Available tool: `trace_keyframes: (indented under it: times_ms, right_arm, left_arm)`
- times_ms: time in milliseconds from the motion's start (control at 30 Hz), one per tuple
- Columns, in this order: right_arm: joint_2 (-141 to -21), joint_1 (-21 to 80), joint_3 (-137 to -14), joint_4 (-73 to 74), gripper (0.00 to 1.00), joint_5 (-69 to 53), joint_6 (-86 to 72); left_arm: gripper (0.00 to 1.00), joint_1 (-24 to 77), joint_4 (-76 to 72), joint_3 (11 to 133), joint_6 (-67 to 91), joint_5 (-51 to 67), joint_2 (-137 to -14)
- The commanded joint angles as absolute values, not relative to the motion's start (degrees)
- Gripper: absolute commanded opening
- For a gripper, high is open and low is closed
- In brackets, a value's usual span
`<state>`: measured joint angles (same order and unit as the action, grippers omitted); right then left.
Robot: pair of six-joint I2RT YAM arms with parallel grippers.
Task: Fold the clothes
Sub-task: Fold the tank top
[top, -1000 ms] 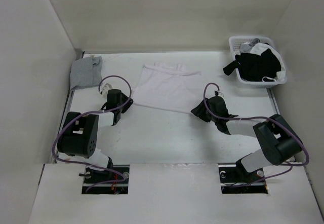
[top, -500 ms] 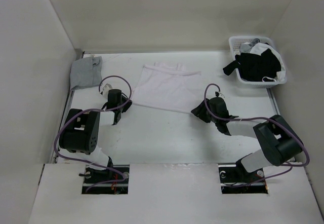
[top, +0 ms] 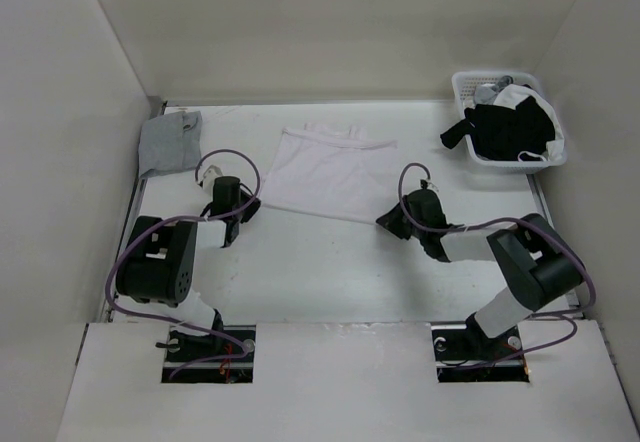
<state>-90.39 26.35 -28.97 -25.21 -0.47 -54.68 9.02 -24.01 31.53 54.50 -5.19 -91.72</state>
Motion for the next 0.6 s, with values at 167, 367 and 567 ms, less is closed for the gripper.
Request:
trace_keyframes:
  times_ms: [167, 367, 567]
  right_arm:
    - [-84.58, 28.51, -28.40, -27.25, 0.04, 2.45, -53.88]
    - [-59.11, 34.39, -27.42, -10.24, 0.04, 7.46, -48.88]
    - [-33.25, 46.51, -37.42, 18.15, 0.04, 18.96, -46.06]
  left_arm:
    - [0.00, 9.27, -24.53, 28.66, 54.49, -3.87, -78.95]
    - [0.00, 9.53, -11.81, 29.52, 53.79, -5.01, -54.89]
    - [0.00, 10.06, 9.11, 39.44, 50.10, -7.47, -30.62]
